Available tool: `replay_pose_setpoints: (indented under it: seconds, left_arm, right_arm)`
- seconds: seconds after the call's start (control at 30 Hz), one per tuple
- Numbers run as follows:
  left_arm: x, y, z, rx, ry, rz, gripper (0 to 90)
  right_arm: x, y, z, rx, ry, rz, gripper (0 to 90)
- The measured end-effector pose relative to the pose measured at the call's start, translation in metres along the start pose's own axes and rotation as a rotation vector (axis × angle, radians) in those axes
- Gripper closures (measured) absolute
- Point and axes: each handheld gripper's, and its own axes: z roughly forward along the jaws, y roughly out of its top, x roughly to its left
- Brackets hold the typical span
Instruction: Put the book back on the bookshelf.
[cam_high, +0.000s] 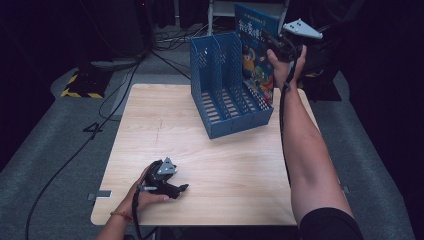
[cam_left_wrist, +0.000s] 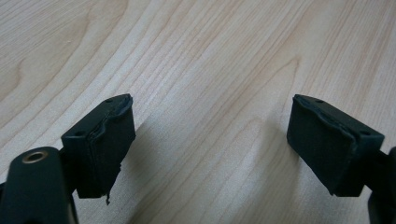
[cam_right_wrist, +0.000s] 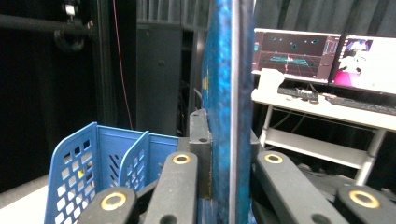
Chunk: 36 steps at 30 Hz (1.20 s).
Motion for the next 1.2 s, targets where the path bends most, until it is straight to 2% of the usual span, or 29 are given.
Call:
replay_pose_setpoints:
  seconds: [0.13,0.23,0.3,0.57,0.7,0.77,0.8,0.9,0.93,1.0,1.03,1.13,1.2]
  left_arm:
    - [0.000,0.000,0.000,0.004,-0.009,0.001,16.0]
    - [0.000,0.000,-0.001,0.003,-0.014,0.000,16.1]
    - [0.001,0.000,-0.001,0.003,-0.017,-0.001,16.1]
    - [-0.001,-0.001,-0.001,0.003,-0.006,0.005,16.6]
    - [0.000,-0.001,-0.001,-0.001,-0.022,-0.002,16.5]
    - [0.001,-0.001,-0.001,-0.001,-0.023,-0.004,16.5]
    - [0.000,-0.001,-0.001,0.000,-0.021,-0.002,16.5]
    - [-0.001,-0.001,-0.001,0.004,-0.011,0.007,16.5]
    - [-0.001,-0.001,-0.001,0.005,-0.008,0.009,16.5]
    - [-0.001,-0.001,-0.001,0.005,-0.012,0.009,16.5]
    - [-0.001,-0.001,-0.001,0.005,-0.012,0.009,16.5]
    - [-0.001,-0.001,-0.001,0.005,-0.012,0.010,16.3]
    - [-0.001,-0.001,-0.001,0.006,-0.014,0.010,16.2]
  right_arm:
    - [-0.006,-0.030,0.000,-0.046,0.000,0.079,83.0]
    - [-0.005,-0.043,-0.001,-0.060,0.009,0.078,83.0]
    - [-0.006,-0.044,-0.003,-0.074,0.021,0.075,82.9]
    - [-0.012,-0.040,0.000,-0.071,0.038,0.081,82.8]
    - [-0.004,-0.041,0.010,-0.024,0.010,0.075,81.7]
    - [-0.001,-0.042,0.012,-0.018,0.026,0.080,80.3]
    - [0.001,-0.041,0.012,-0.010,0.018,0.071,80.1]
    - [0.005,-0.034,0.014,0.041,0.040,0.022,76.3]
    - [0.007,-0.031,0.013,0.072,0.042,-0.006,71.0]
    - [0.007,-0.027,0.012,0.103,0.051,-0.018,63.7]
    - [0.006,-0.026,0.011,0.131,0.039,-0.023,62.1]
    - [0.003,-0.026,0.007,0.172,0.066,-0.017,56.2]
    - [0.003,-0.027,0.005,0.225,0.063,-0.061,54.0]
